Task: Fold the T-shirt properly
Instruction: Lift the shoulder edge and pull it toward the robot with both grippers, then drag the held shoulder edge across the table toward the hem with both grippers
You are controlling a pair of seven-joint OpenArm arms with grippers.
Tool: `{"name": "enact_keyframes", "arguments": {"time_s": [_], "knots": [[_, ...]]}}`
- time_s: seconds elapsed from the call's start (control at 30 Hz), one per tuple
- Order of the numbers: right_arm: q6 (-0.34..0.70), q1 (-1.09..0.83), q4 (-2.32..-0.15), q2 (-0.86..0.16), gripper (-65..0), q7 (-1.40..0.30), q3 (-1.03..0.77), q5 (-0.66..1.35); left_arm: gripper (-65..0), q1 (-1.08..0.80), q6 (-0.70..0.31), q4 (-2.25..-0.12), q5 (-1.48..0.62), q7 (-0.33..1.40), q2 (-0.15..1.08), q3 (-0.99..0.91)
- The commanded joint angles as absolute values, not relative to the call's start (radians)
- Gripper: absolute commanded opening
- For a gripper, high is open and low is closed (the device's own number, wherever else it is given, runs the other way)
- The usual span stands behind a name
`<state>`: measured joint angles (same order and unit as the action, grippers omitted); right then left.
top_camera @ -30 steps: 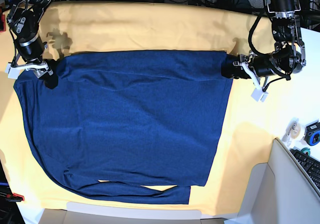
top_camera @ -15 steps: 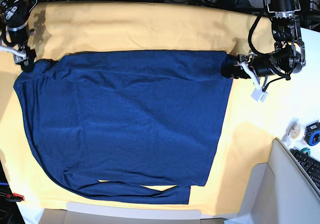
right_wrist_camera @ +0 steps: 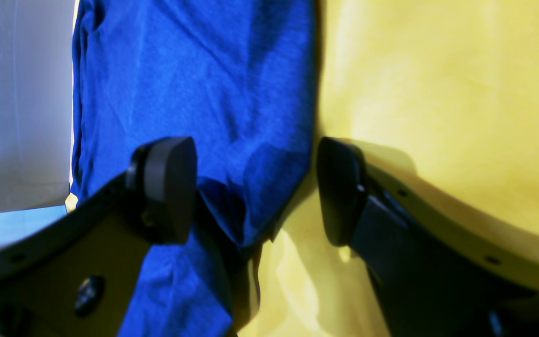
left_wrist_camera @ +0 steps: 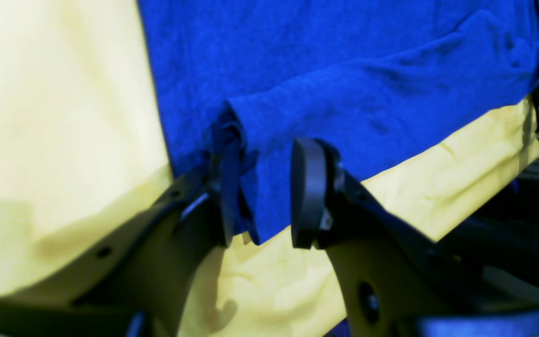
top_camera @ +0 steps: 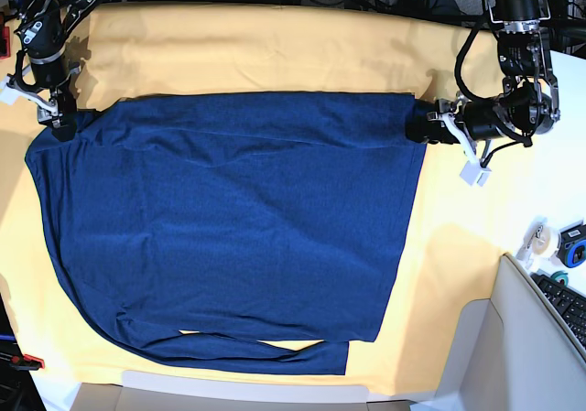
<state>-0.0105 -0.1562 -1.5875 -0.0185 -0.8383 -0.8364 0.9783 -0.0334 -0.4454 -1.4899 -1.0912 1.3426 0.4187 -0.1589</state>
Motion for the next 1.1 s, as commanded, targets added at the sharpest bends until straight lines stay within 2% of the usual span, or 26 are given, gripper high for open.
{"name": "enact_keyframes", "arguments": {"time_s": [0.0,0.5,0.53,0.6,0.67,0.77,0.8,1.07], "knots": [[-0.027,-0.154,-1.592,-0.024,-24.9,-0.865,-0.835,0.966,-46.5,-0.022,-0.449,-1.504,-1.11,1.339,0.435,-0.163],[-0.027,-0.088,-1.529,-0.024,-25.0,-0.866,-0.834,0.963,-46.5,-0.019,-0.446,-1.504,-1.11,1.339,0.435,-0.171],[-0.027,-0.088,-1.515,-0.024,-26.6,-0.866,-0.834,0.963,-46.4,-0.018,-0.446,-1.504,-1.11,1.337,0.437,-0.171],[-0.027,-0.09,-1.494,-0.024,-34.2,-0.866,-0.834,0.964,-46.3,-0.018,-0.444,-1.504,-1.11,1.337,0.452,-0.173],[-0.027,-0.09,-1.475,-0.018,-46.7,-0.866,-0.834,0.966,-46.3,-0.018,-0.444,-1.504,-1.11,1.337,0.458,-0.173],[-0.027,-0.088,-1.46,-0.007,-62.1,-0.866,-0.834,0.966,-46.3,-0.016,-0.444,-1.504,-1.11,1.337,0.461,-0.2],[-0.027,-0.088,-1.458,-0.007,-65.0,-0.866,-0.834,0.964,-46.3,-0.016,-0.444,-1.504,-1.11,1.337,0.467,-0.222],[-0.027,-0.087,-1.458,-0.005,-65.0,-0.863,-0.785,0.961,-44.3,-0.022,-0.443,-1.448,-1.109,1.348,0.49,-0.28]]}}
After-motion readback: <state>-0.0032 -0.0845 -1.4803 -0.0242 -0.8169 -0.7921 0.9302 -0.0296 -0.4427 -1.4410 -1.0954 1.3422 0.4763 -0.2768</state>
